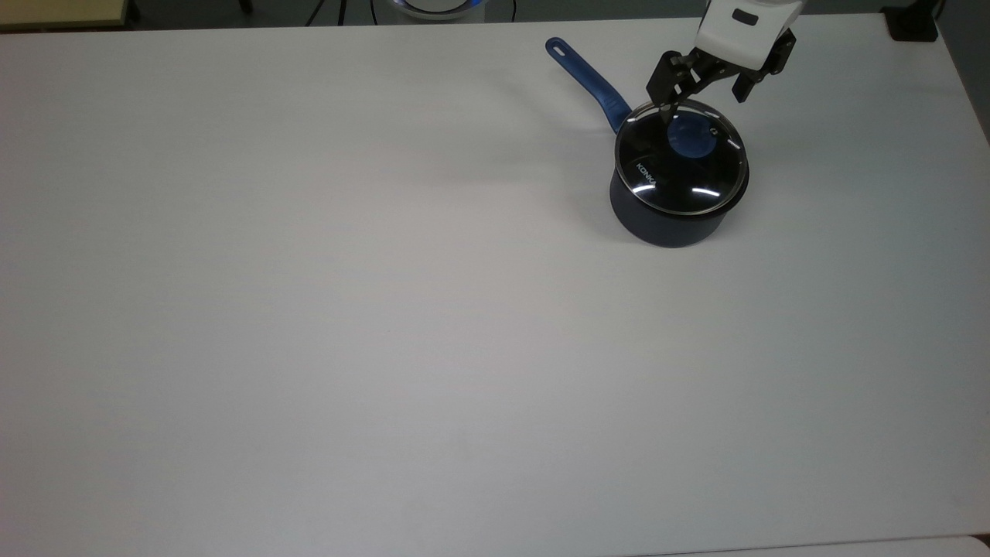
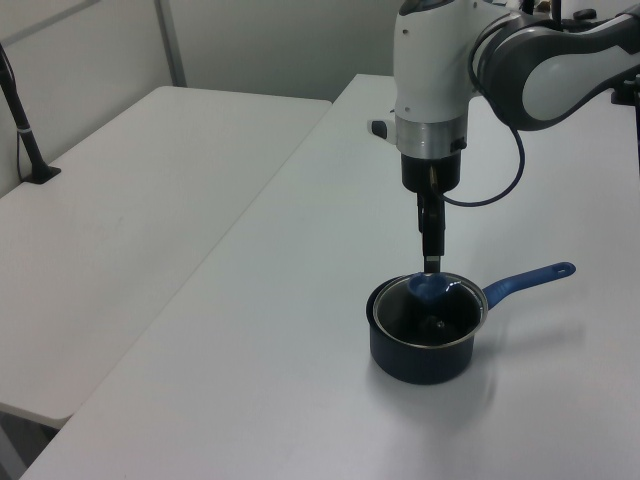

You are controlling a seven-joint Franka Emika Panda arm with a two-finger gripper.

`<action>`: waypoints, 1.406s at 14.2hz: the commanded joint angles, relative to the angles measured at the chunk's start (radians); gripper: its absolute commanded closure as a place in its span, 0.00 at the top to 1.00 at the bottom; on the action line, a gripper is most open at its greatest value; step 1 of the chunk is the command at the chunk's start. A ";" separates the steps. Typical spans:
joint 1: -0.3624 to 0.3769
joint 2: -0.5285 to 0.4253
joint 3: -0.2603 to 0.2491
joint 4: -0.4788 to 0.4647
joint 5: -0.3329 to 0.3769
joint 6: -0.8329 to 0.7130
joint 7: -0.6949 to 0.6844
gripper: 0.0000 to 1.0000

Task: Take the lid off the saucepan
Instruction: 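Lower the gripper onto the blue knob and close on it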

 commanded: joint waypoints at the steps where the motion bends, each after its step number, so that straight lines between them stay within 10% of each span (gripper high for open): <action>1: 0.013 -0.010 -0.013 0.001 0.015 0.003 0.010 1.00; 20: 0.015 0.084 -0.012 -0.002 0.006 0.012 -0.004 0.85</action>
